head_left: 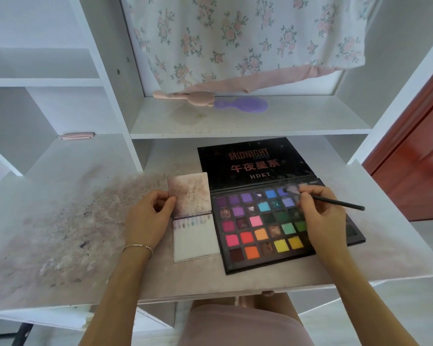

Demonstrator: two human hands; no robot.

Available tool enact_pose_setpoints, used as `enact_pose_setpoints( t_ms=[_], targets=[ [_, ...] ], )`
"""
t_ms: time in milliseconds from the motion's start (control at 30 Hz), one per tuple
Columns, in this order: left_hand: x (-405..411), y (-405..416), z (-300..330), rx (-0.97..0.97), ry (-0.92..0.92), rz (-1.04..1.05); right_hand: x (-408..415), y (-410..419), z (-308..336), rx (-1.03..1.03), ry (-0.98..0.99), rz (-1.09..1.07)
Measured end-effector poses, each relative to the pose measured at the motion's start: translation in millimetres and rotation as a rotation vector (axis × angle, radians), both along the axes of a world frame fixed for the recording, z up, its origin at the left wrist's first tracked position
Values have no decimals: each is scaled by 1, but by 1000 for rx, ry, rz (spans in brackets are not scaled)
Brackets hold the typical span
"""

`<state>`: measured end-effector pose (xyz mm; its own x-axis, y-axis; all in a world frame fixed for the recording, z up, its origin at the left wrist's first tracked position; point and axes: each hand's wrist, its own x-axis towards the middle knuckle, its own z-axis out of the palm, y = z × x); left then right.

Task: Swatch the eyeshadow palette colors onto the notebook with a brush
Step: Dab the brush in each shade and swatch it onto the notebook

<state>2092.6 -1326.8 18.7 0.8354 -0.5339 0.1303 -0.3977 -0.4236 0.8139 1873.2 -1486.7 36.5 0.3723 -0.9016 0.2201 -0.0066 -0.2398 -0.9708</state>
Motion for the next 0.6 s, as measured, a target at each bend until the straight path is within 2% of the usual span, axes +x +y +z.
enact_pose_setpoints(
  t_ms=[233,433,600],
  targets=[
    [-5,-7,-3,1,-18,61,-33,-43,-5,-100,132,-312],
    [-9,-7,-5,-4,-76,61,-37,-53,-13,-145,271,-402],
    [-10,-6,-4,-2,-86,59,-35,-52,-14,-164,314,-384]
  ],
)
